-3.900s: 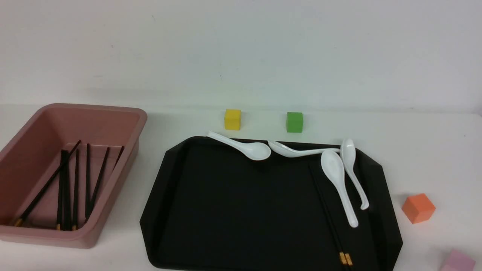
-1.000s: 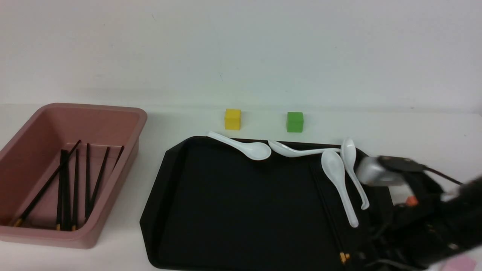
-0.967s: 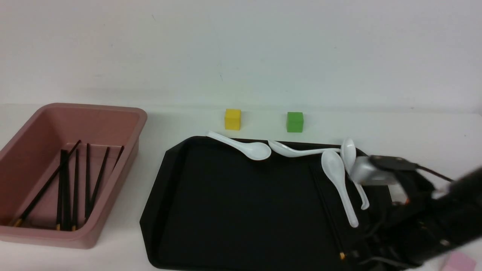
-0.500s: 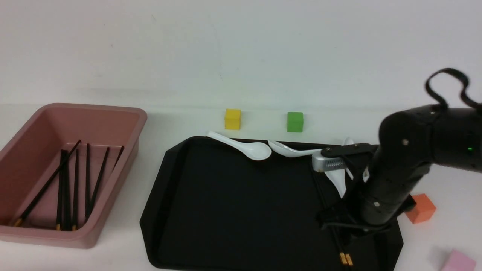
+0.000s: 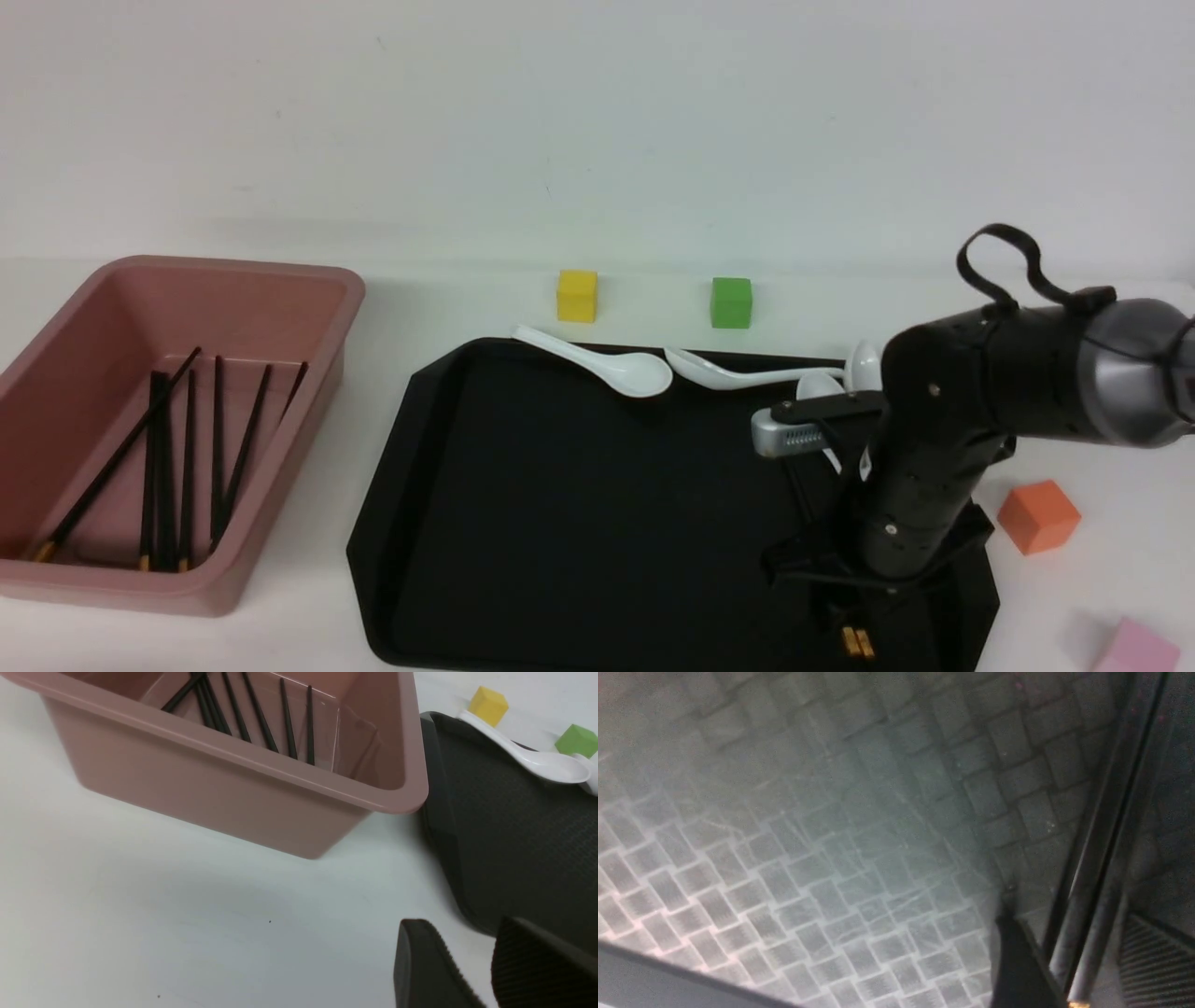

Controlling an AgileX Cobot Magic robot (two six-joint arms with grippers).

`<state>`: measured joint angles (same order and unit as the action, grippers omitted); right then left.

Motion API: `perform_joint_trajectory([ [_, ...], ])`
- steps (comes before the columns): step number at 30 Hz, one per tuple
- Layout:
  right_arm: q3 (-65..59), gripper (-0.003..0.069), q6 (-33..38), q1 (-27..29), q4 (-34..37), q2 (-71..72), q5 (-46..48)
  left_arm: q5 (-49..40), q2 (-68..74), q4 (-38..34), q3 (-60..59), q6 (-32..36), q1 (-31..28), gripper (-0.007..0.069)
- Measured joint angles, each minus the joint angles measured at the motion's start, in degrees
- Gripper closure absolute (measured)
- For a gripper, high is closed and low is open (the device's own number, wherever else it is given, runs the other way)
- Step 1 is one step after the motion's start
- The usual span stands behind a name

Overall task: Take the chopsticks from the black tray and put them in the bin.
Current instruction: Use the right arm to grab a pair of chopsticks

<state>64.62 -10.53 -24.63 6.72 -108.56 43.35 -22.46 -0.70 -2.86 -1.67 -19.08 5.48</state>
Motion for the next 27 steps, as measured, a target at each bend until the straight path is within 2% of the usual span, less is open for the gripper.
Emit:
perform_joint_trajectory([
  [3,0.14,0.0342,0.0,0.0,0.0,-0.07,0.24,0.0,0.0,0.0,0.0,0.0,0.0,0.0386],
  [8,0.48,0.046,0.0,0.0,-0.15,-0.18,1.37,0.0,0.0,0.0,0.0,0.0,0.0,0.0386],
  [9,0.84,0.0503,0.0,0.0,0.07,-0.31,2.16,0.0,0.0,0.0,0.0,0.0,0.0,0.0386],
  [11,1.35,0.052,0.0,0.0,0.3,-0.6,3.07,0.0,0.0,0.0,0.0,0.0,0.0,0.0386],
  [19,6.27,0.052,0.0,0.0,1.81,-1.3,12.34,0.0,0.0,0.0,0.0,0.0,0.0,0.0386],
  [27,10.11,0.052,0.0,0.0,3.5,2.19,17.78,0.0,0.0,0.0,0.0,0.0,0.0,0.0386],
])
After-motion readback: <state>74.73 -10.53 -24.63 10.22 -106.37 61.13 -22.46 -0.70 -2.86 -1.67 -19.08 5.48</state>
